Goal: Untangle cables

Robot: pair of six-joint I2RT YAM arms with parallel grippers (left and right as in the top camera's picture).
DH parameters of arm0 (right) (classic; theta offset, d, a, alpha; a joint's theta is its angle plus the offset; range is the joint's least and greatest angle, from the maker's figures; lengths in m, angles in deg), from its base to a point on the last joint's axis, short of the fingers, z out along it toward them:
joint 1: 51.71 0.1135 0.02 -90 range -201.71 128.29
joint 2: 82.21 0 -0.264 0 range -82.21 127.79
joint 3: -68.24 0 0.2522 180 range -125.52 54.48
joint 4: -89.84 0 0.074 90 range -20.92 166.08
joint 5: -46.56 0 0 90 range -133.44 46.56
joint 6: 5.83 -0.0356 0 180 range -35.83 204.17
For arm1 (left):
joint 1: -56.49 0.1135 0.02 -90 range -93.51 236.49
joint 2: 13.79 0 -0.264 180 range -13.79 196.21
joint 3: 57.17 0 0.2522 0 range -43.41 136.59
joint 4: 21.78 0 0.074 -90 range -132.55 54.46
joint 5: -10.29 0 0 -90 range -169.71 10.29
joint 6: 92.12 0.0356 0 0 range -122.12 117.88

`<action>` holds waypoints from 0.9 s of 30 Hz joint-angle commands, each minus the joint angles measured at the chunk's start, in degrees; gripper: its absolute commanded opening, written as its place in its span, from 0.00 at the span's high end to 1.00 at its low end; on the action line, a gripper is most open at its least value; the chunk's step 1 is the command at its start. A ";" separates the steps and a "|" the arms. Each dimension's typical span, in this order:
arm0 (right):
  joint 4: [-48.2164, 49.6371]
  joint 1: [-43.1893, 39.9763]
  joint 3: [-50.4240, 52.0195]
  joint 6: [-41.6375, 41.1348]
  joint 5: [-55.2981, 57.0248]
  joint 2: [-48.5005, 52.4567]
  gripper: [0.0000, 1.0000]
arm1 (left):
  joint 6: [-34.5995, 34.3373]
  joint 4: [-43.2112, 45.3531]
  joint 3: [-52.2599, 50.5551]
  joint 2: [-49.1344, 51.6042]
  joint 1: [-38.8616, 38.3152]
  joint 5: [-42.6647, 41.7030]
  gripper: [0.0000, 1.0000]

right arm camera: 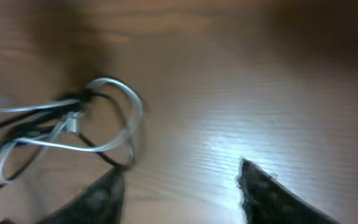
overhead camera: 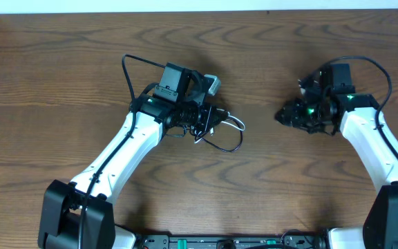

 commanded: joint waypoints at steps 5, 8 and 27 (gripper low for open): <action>8.74 6.84 -0.15 8.96 -9.77 1.73 0.27 | -0.11 0.46 -0.96 0.46 0.17 5.62 0.92; 11.41 9.99 -0.15 13.20 -12.00 3.19 0.25 | -0.11 0.87 -0.96 0.37 0.20 5.62 0.92; 17.49 14.49 -0.39 15.10 -11.98 10.84 0.99 | -0.57 -0.13 -0.59 -1.70 6.23 5.64 0.92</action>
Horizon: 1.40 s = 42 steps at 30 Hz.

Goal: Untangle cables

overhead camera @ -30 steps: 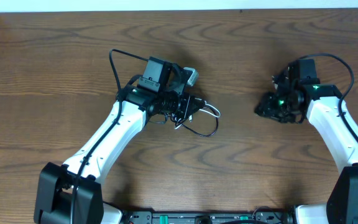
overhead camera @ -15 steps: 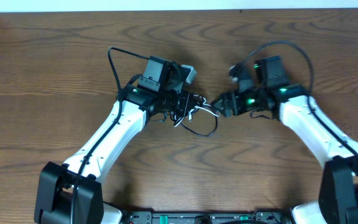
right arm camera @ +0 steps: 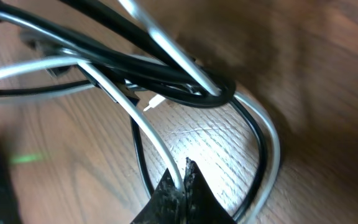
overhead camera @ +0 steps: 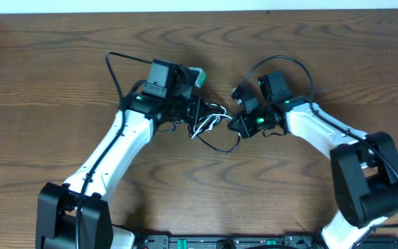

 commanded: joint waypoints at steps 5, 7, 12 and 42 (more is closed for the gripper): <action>-2.49 -5.68 -0.50 -10.14 -5.05 -18.84 0.99 | -0.52 -0.94 -0.59 -1.11 6.21 5.01 0.92; -1.99 -5.70 -0.50 -14.99 -5.66 -25.81 0.99 | -0.50 -0.96 -0.59 -1.09 6.54 7.26 0.92; -2.69 -5.66 -0.50 -25.22 0.42 -33.77 0.99 | -0.50 -1.27 -0.59 -0.90 6.51 10.40 0.91; -7.50 -5.66 -0.48 -30.64 7.54 -35.19 0.99 | -16.63 7.37 -0.61 5.57 0.57 -7.41 0.23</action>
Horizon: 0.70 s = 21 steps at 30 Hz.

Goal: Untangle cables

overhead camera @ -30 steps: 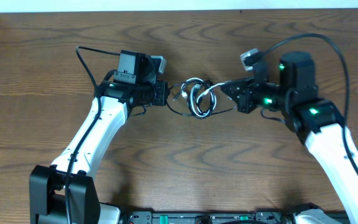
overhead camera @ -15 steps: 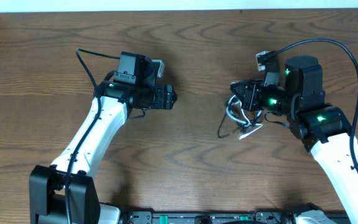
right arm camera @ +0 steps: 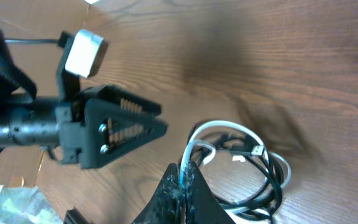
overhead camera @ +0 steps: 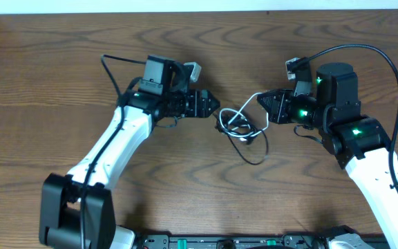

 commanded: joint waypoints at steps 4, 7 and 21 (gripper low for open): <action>-0.81 0.02 -0.48 -0.55 0.96 -0.55 0.99 | -10.67 5.75 -0.59 7.50 -4.35 -4.87 0.23; -0.85 0.00 -0.48 -0.55 1.22 -0.55 0.99 | -10.64 5.75 -0.59 9.68 -5.05 -7.67 0.24; -1.51 0.02 -0.48 -0.57 2.27 -0.55 0.99 | -12.66 7.52 -0.59 10.71 -5.05 -9.81 0.24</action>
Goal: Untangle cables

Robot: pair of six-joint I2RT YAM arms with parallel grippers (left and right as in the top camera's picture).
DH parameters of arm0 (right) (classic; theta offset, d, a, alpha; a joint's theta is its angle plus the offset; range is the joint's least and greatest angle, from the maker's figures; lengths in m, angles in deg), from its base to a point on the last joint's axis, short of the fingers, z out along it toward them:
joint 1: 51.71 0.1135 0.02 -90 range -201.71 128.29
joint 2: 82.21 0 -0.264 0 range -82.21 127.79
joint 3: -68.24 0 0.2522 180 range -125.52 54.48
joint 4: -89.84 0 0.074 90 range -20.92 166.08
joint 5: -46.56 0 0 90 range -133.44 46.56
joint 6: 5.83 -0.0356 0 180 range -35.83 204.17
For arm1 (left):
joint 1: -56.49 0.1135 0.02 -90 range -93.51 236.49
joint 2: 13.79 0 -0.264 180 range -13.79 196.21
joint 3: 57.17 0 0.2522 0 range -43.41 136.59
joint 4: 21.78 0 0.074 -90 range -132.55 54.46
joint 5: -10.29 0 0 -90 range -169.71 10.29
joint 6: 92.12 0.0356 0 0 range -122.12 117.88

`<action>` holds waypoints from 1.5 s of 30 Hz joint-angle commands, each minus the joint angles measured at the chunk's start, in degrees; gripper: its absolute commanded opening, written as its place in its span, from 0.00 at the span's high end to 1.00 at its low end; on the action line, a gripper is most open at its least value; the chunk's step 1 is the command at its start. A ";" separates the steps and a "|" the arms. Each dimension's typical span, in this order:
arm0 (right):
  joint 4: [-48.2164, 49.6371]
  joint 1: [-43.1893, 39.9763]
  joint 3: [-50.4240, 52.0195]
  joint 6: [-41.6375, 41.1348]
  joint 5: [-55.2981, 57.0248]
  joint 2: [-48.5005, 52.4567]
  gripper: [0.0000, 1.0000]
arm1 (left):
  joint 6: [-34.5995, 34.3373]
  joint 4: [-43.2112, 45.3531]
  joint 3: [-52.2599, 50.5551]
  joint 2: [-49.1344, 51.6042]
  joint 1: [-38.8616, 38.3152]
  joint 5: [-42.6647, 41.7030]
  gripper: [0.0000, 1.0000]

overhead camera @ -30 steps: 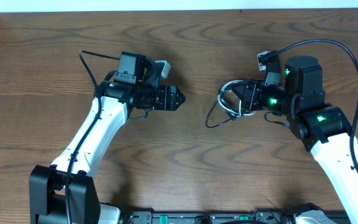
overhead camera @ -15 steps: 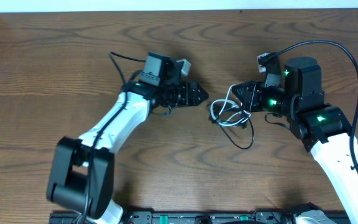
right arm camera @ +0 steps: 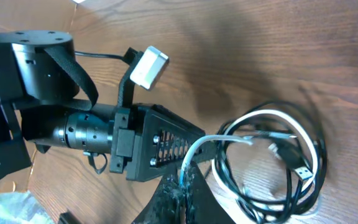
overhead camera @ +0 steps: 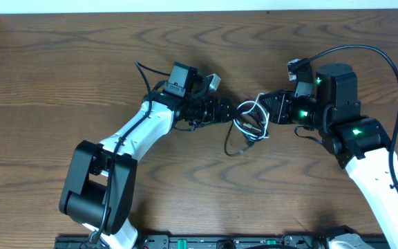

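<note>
A tangle of white and black cables (overhead camera: 249, 123) hangs just above the wooden table, with a black loop (overhead camera: 231, 146) trailing down-left. My right gripper (overhead camera: 264, 105) is shut on a white cable (right arm camera: 199, 148) at the bundle's right side; in the right wrist view its fingers (right arm camera: 184, 182) pinch that strand. A black USB plug (right arm camera: 301, 170) lies inside the coils (right arm camera: 272, 158). My left gripper (overhead camera: 228, 111) points right with its jaws together and its tip (right arm camera: 199, 133) against the bundle's left edge. Whether it pinches a strand is hidden.
The brown wooden table (overhead camera: 61, 62) stretches left and front of the arms. The left arm's own black lead (overhead camera: 147, 72) arches behind its wrist, and the right arm's lead (overhead camera: 385, 62) loops over its camera. A pale wall edge runs along the back.
My left gripper has moved right, from clear of the cables to right against the bundle. The black trailing loop now hangs down-left instead of down-right. The right gripper keeps its hold, hardly moved.
At first the left gripper sat in the tangle while the right gripper stood open far to the right. Then the right gripper was shut on a white strand at the tangle. Later it held the bundle further right, away from the left gripper, which now touches it again.
</note>
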 commanded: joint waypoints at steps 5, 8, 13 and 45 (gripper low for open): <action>-0.20 0.02 -0.48 -0.57 0.37 -0.55 0.99 | -3.96 1.79 -0.57 0.68 -0.42 -0.31 0.26; -0.20 0.02 -0.48 -0.57 0.39 -0.55 0.99 | -3.98 1.75 -0.57 0.66 -1.64 -0.50 0.30; -0.22 0.02 -0.48 -0.57 0.59 -0.55 0.99 | -3.91 1.79 -0.57 0.70 -4.50 0.15 0.35; -4.17 0.02 -0.48 -0.31 4.31 -0.55 0.99 | -10.73 9.55 -0.50 4.46 -6.12 10.73 0.93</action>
